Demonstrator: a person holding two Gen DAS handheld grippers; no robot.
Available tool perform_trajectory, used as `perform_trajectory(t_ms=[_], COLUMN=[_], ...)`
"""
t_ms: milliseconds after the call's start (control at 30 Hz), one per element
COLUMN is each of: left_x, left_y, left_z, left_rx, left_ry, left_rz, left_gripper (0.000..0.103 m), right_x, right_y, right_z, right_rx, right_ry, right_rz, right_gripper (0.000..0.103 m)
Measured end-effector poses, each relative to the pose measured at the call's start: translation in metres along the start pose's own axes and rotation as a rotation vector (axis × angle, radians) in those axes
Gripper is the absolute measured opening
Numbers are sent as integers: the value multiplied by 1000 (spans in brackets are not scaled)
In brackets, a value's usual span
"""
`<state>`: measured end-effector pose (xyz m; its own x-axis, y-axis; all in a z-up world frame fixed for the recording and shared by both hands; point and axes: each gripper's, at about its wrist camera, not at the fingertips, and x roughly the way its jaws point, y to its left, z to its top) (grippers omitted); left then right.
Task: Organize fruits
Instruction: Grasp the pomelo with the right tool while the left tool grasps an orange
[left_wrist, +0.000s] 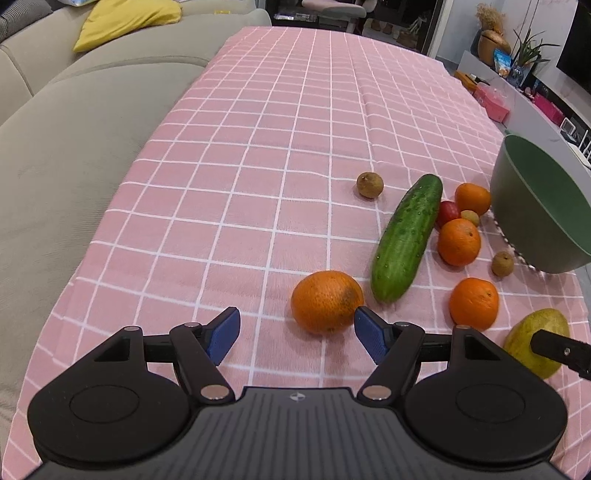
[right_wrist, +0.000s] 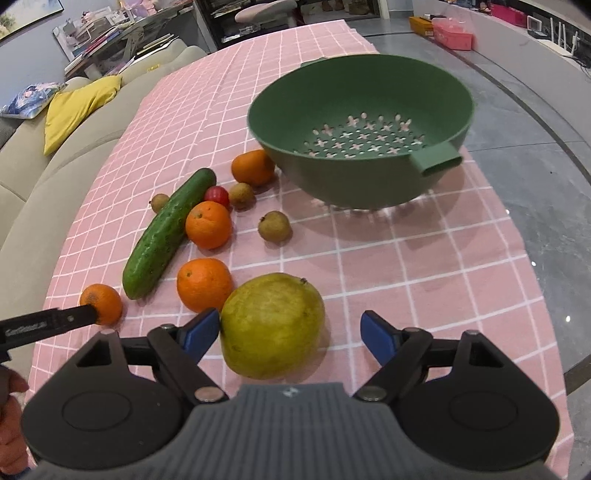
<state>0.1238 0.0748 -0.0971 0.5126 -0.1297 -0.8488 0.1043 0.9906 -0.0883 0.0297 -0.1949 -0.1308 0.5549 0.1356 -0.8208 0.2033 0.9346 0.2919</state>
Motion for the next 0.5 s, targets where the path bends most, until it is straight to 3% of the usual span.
perform_trajectory(t_ms=[233, 500], left_x=[15, 23], left_y=[-11, -11], left_z=[4, 1], left_rx=[32, 42], left_ry=[-4, -11], left_rz=[-54, -78], left_gripper=[85, 86], right_x=[21, 27], right_y=[3, 2], right_z=[-3, 1], right_rx=[9, -1], right_ry=[44, 20], right_rz=[-10, -28], right_gripper=[75, 65])
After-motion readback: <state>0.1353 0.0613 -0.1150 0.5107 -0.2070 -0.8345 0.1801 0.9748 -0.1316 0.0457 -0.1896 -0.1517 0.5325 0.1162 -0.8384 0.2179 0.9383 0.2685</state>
